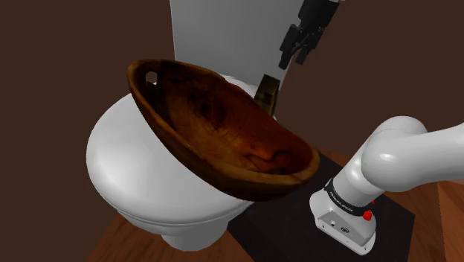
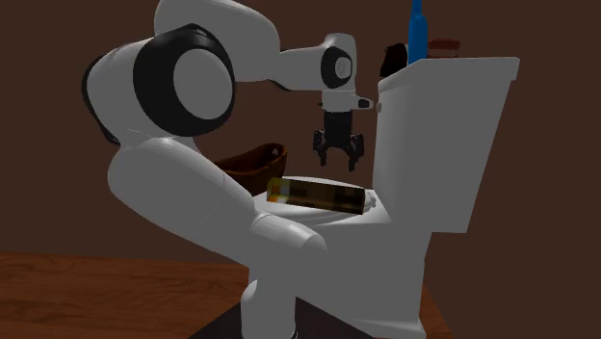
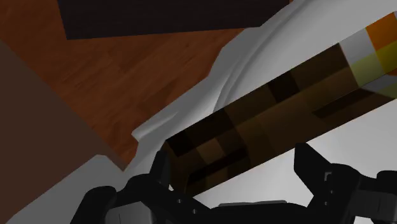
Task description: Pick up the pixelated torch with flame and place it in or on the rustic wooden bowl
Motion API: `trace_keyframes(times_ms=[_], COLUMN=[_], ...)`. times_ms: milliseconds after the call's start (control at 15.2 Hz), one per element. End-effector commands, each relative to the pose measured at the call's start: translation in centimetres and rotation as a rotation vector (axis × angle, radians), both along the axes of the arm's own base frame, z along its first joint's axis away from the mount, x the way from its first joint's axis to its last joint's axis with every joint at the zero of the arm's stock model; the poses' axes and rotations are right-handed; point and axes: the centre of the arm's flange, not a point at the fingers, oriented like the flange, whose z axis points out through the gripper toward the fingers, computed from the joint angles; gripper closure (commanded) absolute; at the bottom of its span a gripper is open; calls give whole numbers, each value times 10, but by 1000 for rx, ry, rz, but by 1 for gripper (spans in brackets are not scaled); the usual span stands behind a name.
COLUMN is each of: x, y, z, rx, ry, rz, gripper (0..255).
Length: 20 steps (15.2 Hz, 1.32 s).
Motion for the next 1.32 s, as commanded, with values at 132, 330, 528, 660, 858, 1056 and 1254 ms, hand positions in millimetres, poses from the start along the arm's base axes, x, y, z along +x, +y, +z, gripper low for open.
trace_keyframes(times_ms=[132,330,528,660,858,1056,1254], x=[-4,-3,2,3,5,6,6], y=[15,39,59,60,63,65,65], z=[-17,-42,-60,-70,-86,-99,-99], rx=[50,124,184,184,184,184,184], ry=[26,65,96,96,96,96,96], rz=[-221,-552,-815,-815,-815,-815,-815], gripper=[0,0,0,0,0,0,0])
